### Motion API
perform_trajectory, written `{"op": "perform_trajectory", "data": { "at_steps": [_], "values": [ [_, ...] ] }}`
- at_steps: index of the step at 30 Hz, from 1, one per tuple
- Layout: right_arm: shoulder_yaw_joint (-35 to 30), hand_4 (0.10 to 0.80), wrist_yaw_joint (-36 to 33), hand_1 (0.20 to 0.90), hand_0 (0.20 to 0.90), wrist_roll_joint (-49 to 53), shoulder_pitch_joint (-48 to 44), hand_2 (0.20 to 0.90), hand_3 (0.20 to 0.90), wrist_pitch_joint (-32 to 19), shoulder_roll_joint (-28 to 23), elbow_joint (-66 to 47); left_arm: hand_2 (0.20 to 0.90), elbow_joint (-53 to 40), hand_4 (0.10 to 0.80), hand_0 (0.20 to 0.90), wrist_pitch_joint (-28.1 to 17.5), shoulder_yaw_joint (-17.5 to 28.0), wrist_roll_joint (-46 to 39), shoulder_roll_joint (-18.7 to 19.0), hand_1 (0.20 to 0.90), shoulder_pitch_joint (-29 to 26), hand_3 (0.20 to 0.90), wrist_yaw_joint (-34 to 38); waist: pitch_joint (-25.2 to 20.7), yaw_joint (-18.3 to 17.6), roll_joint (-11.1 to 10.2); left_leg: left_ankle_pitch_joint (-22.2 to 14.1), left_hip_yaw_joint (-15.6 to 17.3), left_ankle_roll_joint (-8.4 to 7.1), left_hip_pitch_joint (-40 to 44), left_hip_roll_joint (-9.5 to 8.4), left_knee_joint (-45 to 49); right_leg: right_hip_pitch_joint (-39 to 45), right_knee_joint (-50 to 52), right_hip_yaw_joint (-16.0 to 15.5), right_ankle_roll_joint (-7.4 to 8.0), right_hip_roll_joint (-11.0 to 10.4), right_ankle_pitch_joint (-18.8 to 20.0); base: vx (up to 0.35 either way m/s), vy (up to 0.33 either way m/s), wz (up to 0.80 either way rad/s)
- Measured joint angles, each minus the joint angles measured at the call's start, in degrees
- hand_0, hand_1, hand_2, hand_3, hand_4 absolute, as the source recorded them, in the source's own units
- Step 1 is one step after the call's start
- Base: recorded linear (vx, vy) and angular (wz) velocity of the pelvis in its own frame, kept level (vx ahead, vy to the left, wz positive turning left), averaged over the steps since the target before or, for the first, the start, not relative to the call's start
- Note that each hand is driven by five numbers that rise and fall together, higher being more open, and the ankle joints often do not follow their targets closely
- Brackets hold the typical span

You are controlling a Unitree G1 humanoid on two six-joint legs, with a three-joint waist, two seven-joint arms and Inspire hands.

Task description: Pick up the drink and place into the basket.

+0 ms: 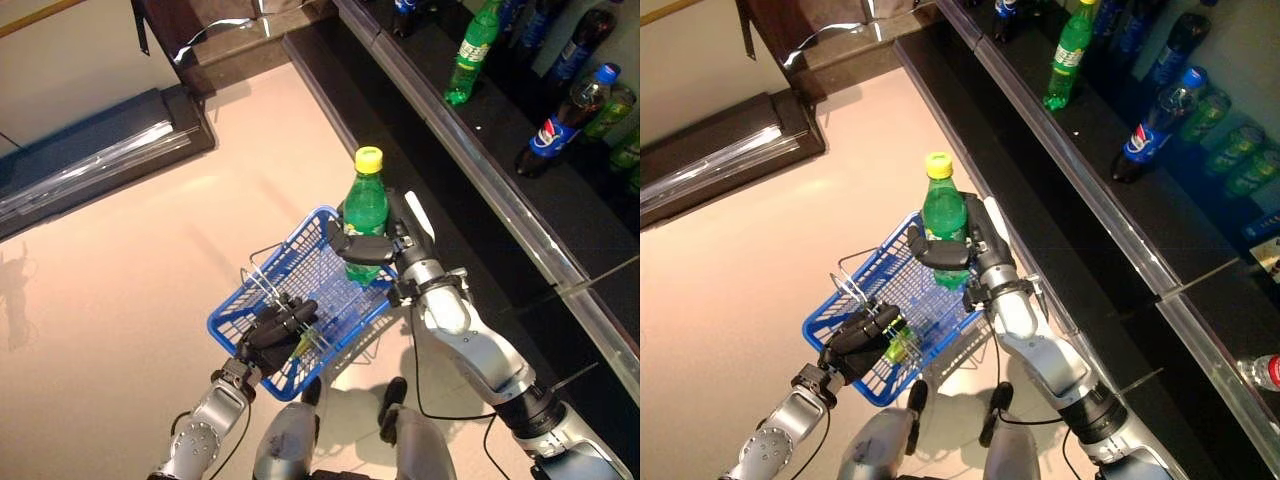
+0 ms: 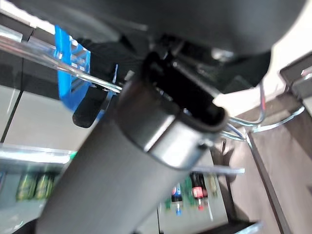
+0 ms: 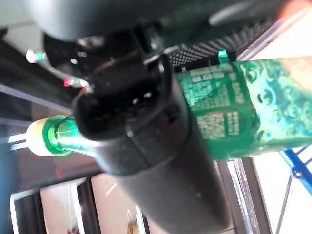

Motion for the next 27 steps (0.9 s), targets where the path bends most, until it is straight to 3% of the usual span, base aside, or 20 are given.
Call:
{"op": "perform_trajectory", "data": {
  "at_steps": [9, 18, 27],
  "values": [
    [0.43, 0.100, -3.76, 0.300, 0.300, -0.47, -0.93, 0.300, 0.200, 1.26, 1.24, 2.85, 0.300, -4.55, 0.100, 0.300, 0.96, 0.43, -0.27, 2.57, 0.300, 0.74, 0.200, -2.19, 0.00, 2.92, 0.00, 0.31, -1.94, 0.09, -0.85, -0.36, 0.03, 0.12, -0.16, -0.13, 0.67, -0.30, -0.59, 0.009, -0.013, 0.13],
    [6.08, 0.100, -5.16, 0.300, 0.300, -2.98, -0.90, 0.300, 0.200, 2.49, 5.13, 12.61, 0.300, -11.42, 0.100, 0.300, 3.79, 0.15, -0.34, 4.15, 0.300, -1.07, 0.200, -9.25, 0.00, 4.84, 0.01, 0.47, -3.45, -0.04, -0.88, -0.84, 0.00, 1.34, -0.99, -1.81, 0.80, -0.48, -0.67, -0.023, -0.015, 0.08],
    [6.63, 0.100, -8.36, 0.300, 0.300, -3.34, -0.88, 0.300, 0.200, 2.74, 8.15, 22.53, 0.300, -12.63, 0.100, 0.300, 9.21, -0.11, -0.32, 6.36, 0.300, -1.94, 0.200, -12.27, 0.00, 6.32, 0.01, 0.79, -5.28, -0.06, -1.03, -1.32, 0.00, 2.20, -0.87, -3.58, 1.01, -1.07, -0.99, 0.011, -0.002, 0.11]
  ]
}}
